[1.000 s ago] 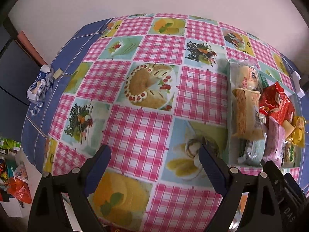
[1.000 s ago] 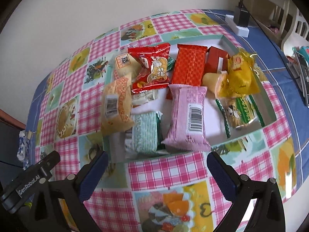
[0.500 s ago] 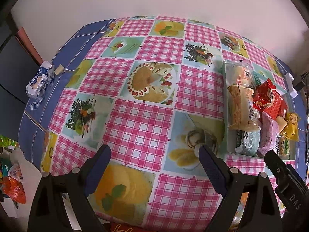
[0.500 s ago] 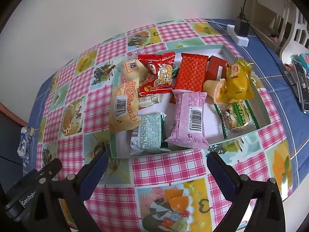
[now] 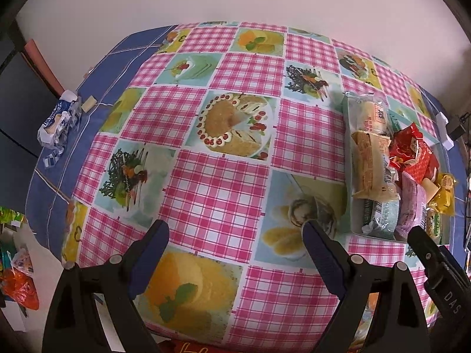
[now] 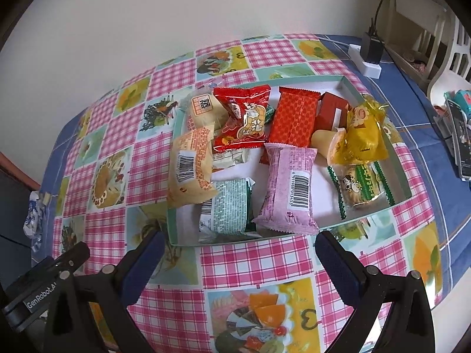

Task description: Organize snacks

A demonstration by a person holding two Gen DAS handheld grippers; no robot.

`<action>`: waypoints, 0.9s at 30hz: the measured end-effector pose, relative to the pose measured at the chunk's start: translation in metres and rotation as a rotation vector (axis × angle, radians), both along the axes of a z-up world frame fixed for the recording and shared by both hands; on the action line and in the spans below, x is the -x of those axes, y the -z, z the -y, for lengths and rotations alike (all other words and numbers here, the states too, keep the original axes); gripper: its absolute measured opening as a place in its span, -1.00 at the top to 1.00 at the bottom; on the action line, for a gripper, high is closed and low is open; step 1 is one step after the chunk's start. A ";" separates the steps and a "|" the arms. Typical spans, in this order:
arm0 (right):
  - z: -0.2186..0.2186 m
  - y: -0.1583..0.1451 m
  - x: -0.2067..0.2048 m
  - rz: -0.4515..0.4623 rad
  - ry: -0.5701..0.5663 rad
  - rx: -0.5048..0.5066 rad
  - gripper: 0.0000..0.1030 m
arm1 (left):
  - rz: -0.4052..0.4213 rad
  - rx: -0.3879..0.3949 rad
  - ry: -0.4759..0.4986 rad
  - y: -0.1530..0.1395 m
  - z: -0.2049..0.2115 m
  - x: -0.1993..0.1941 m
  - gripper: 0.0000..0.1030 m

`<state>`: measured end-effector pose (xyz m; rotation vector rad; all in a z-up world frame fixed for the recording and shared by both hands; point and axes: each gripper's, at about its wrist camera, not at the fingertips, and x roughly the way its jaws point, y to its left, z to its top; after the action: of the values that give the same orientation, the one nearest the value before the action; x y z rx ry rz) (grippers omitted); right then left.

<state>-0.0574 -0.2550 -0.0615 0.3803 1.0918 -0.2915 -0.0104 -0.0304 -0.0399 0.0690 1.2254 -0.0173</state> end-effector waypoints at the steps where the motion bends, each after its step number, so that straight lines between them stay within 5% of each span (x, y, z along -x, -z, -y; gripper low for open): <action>1: 0.000 0.000 -0.001 -0.001 0.000 0.002 -1.00 | 0.001 -0.007 -0.001 0.000 -0.001 0.000 -0.80; 27: 0.003 -0.001 -0.003 -0.003 -0.004 0.033 -1.00 | 0.004 -0.015 -0.012 -0.001 -0.001 -0.002 -0.80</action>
<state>-0.0545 -0.2575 -0.0606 0.3485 1.0896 -0.3064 -0.0081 -0.0294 -0.0385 0.0747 1.2222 0.0026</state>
